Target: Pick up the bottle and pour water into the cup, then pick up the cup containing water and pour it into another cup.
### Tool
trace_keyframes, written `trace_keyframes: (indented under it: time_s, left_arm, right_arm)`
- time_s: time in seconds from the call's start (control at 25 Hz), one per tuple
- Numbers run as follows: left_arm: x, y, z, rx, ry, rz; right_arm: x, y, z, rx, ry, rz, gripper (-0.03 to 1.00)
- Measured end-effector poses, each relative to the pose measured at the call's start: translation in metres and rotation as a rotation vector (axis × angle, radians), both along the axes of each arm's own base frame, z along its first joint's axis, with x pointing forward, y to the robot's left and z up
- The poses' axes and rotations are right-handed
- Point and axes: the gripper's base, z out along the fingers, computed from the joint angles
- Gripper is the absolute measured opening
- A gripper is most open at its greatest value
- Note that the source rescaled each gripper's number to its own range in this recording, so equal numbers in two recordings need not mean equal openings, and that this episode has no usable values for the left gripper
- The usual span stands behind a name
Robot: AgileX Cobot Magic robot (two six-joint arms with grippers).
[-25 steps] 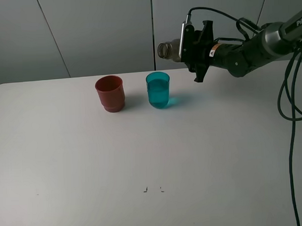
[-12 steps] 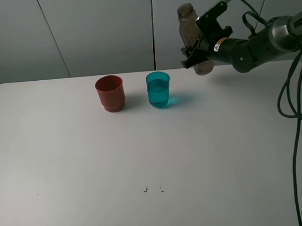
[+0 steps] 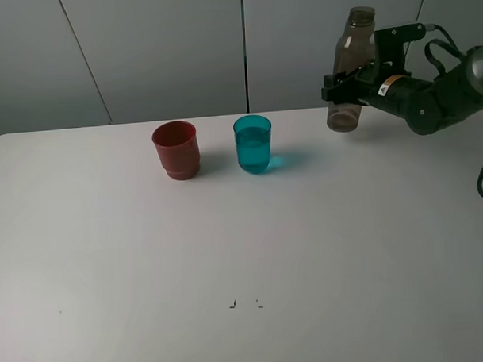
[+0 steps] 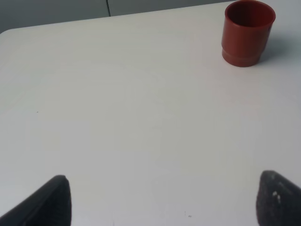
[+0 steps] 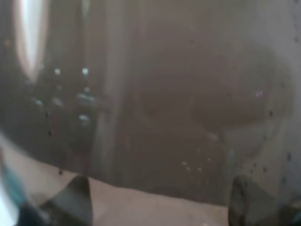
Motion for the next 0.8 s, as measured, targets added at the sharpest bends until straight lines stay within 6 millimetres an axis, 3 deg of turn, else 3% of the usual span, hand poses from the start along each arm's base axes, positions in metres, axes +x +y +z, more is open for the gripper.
trace_keyframes:
  time_s: [0.44,0.64,0.8]
  left_arm:
    - [0.0,0.0,0.0,0.0,0.0,0.0]
    - [0.0,0.0,0.0,0.0,0.0,0.0]
    - [0.0,0.0,0.0,0.0,0.0,0.0]
  right_arm:
    - [0.002,-0.044,0.002,-0.012,-0.028,-0.045,0.01]
    - [0.002,-0.051,0.003,-0.036,-0.047,-0.047,0.01]
    - [0.002,-0.05,-0.009,-0.041,-0.032,-0.041,0.01]
